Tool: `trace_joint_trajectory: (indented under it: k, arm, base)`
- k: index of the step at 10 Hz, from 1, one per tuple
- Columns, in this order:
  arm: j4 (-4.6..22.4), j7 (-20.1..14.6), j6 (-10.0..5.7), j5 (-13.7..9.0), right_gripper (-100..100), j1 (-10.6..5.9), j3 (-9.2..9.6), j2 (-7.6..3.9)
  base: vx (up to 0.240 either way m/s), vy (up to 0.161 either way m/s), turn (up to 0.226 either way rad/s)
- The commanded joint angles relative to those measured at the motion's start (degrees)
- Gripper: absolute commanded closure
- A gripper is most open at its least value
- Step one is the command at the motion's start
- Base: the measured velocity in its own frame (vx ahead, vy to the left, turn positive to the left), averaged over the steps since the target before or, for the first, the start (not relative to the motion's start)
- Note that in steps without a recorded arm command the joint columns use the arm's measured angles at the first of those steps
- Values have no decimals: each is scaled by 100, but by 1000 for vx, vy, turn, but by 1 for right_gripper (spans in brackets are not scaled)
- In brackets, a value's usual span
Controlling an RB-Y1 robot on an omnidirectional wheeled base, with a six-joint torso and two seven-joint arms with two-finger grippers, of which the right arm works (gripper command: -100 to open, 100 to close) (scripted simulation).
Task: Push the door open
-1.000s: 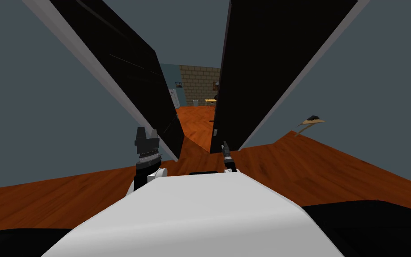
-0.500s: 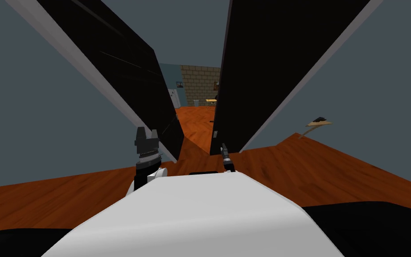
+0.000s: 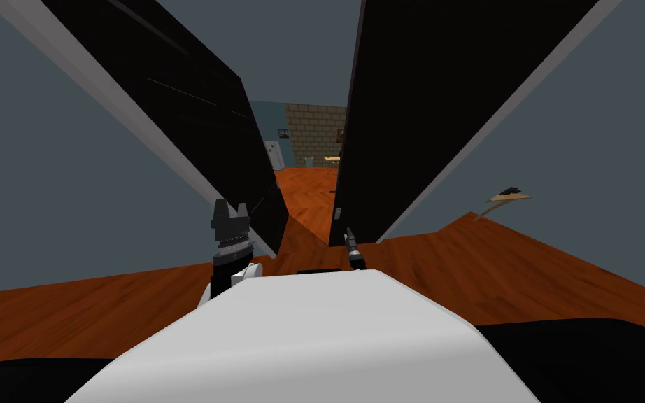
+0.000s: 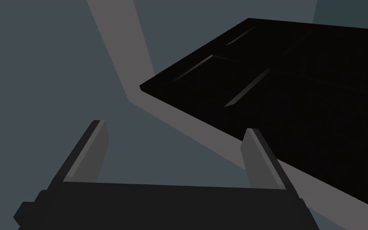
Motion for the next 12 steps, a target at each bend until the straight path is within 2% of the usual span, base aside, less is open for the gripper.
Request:
trace_joint_trajectory:
  k: [1,4,5,12]
  arm:
    - [169,-20,-18,8,-100,-27,36,12]
    - [563,-64,-97,15,-100,-124,89,28]
    - [463,-60,-78,13,-100,-91,81,15]
    - [719,-18,-59,-22,-100,-322,-46,69]
  base:
    - [140,-73,40]
    - [171,-64,29]
    - [81,-44,12]
    - [188,13,24]
